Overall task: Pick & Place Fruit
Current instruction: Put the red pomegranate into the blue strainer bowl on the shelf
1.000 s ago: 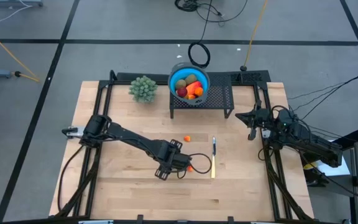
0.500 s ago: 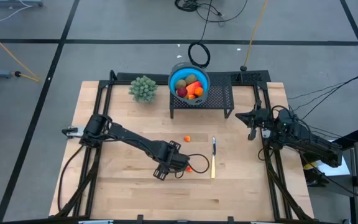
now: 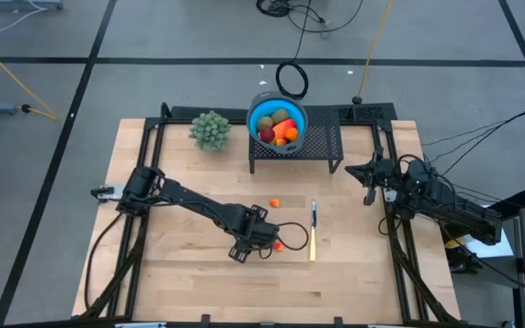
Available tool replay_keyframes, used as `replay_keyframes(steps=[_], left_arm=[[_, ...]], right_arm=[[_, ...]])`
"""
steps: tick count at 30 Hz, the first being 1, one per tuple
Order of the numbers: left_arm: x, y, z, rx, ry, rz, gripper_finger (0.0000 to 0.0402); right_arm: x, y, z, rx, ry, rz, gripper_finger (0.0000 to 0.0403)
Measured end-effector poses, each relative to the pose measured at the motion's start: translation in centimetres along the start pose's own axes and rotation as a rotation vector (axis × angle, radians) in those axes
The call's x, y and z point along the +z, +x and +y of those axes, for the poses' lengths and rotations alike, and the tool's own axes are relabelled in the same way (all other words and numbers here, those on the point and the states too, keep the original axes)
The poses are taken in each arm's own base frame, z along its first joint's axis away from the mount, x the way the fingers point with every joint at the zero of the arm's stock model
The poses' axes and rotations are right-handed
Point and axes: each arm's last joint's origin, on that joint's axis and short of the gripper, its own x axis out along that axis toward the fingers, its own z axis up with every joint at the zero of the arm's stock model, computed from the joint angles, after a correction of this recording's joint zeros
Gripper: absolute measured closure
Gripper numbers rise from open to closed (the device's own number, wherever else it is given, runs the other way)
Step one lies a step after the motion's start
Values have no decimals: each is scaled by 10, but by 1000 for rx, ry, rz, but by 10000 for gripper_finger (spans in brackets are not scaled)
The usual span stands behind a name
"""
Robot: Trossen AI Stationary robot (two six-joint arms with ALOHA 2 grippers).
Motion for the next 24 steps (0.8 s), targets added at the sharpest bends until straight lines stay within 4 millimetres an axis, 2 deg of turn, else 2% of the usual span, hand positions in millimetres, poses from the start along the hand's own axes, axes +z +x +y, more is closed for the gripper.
replay_keyframes(steps=[11,19,24], left_arm=[[2,0,2,6,-5,-25,154],[2,0,2,6,-12,-25,214],[1,-2,3,1,-18,-23,222]], right_arm=[[0,0,0,0,0,1,403],[0,0,0,0,0,1,403],[0,0,0,0,0,1,403]])
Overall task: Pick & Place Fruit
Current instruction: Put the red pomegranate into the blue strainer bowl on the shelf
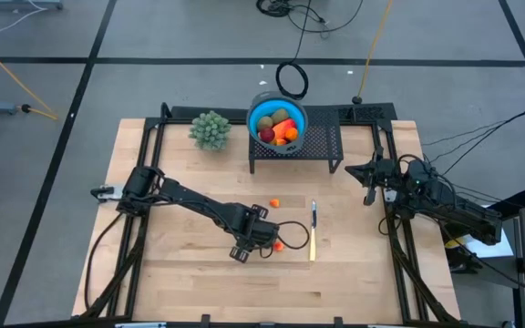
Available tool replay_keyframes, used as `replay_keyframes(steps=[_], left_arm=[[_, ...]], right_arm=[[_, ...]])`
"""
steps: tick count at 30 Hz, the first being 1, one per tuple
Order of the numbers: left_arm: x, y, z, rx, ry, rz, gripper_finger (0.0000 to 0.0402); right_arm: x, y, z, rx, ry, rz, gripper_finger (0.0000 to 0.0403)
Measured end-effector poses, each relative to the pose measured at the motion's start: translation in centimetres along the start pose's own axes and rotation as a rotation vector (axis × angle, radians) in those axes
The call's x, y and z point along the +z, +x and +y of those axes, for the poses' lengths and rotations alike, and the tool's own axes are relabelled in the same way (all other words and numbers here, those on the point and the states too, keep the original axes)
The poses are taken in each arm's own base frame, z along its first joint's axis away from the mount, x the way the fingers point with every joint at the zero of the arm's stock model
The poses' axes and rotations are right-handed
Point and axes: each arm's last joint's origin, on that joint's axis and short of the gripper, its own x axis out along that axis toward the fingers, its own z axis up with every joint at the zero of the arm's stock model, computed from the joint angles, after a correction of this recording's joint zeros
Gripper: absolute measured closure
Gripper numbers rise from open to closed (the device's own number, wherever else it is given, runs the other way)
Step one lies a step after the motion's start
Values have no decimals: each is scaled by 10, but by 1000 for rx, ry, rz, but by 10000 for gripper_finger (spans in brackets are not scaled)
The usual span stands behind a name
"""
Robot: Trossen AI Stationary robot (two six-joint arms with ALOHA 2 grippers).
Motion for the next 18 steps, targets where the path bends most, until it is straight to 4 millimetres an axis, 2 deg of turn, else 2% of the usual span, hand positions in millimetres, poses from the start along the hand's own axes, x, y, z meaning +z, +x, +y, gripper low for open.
replay_keyframes(steps=[3,8,14,18], left_arm=[[-2,-10,5,5,-16,-9,215],[-4,-45,17,34,-92,-102,212],[-4,-107,25,70,-193,-334,212],[-1,-150,25,93,-235,-566,211]], right_arm=[[0,0,0,0,0,0,403],[0,0,0,0,0,-1,403],[0,0,0,1,0,0,403],[0,0,0,0,0,-1,403]])
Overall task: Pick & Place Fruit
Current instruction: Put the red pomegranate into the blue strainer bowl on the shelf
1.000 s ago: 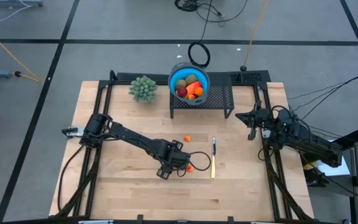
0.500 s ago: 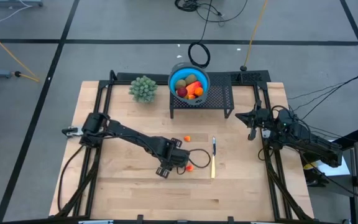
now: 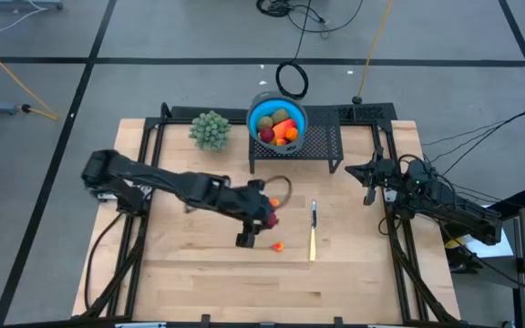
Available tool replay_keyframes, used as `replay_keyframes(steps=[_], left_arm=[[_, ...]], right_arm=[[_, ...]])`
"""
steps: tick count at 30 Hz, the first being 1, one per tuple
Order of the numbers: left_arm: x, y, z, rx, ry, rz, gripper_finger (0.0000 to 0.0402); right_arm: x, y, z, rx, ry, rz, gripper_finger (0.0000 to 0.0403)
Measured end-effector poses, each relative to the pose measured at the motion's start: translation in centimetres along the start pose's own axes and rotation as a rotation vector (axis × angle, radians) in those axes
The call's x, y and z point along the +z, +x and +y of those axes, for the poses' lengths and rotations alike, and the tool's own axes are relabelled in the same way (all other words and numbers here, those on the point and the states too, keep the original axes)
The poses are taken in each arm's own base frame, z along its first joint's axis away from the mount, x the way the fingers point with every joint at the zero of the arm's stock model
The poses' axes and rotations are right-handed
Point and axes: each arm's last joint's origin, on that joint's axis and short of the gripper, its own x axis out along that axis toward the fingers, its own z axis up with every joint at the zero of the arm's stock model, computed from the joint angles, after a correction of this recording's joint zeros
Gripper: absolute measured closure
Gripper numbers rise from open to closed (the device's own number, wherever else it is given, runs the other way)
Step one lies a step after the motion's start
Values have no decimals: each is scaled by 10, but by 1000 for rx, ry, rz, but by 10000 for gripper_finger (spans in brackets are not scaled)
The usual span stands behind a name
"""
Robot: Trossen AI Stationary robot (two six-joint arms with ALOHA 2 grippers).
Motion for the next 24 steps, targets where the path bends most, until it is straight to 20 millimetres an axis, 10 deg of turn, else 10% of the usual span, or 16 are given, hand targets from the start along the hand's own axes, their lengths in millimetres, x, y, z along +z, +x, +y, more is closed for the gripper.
replay_keyframes(steps=[8,24], left_arm=[[36,-49,-4,-9,-14,-384,211],[71,-77,-5,-60,-28,-833,211]], right_arm=[[0,0,0,0,0,0,403],[0,0,0,0,0,-3,403]])
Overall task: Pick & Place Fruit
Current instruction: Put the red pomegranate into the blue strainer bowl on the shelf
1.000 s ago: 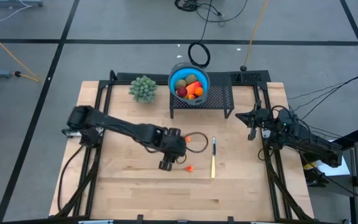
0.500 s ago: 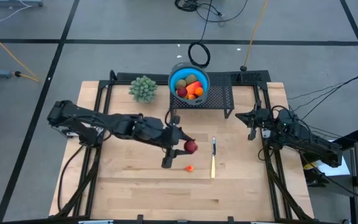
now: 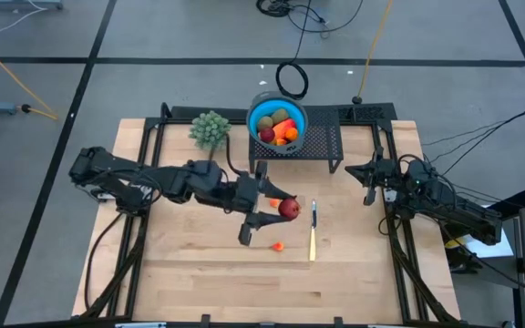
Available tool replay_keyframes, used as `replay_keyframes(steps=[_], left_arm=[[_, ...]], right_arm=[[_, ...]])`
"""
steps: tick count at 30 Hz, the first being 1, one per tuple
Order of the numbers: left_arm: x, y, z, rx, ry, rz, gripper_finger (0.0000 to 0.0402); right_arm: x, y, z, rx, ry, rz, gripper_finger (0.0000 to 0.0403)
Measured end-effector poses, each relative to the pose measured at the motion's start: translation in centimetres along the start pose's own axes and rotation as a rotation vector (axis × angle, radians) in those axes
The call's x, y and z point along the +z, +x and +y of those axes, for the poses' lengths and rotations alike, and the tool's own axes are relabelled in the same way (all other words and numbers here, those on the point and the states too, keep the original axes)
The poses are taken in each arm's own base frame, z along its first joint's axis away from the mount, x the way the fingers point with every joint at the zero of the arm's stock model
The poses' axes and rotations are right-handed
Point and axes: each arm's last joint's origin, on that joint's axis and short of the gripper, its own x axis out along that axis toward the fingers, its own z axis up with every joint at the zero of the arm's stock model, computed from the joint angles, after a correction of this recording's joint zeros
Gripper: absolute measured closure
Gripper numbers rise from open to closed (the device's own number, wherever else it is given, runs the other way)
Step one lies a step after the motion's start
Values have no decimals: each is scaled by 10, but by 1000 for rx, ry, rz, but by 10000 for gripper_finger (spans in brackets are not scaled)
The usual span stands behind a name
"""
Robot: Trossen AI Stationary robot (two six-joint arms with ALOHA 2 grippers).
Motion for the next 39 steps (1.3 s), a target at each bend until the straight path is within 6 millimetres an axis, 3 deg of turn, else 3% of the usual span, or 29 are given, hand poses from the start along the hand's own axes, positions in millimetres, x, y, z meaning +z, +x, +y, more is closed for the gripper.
replay_keyframes(steps=[13,29,36,39], left_arm=[[19,-2,13,26,-217,-199,211],[27,-7,45,63,-832,-352,211],[27,-7,48,70,-858,-354,211],[23,-6,48,106,-784,-312,211]], right_arm=[[0,0,0,0,0,0,403],[0,0,0,0,0,0,403],[0,0,0,0,0,0,403],[0,0,0,0,0,0,403]])
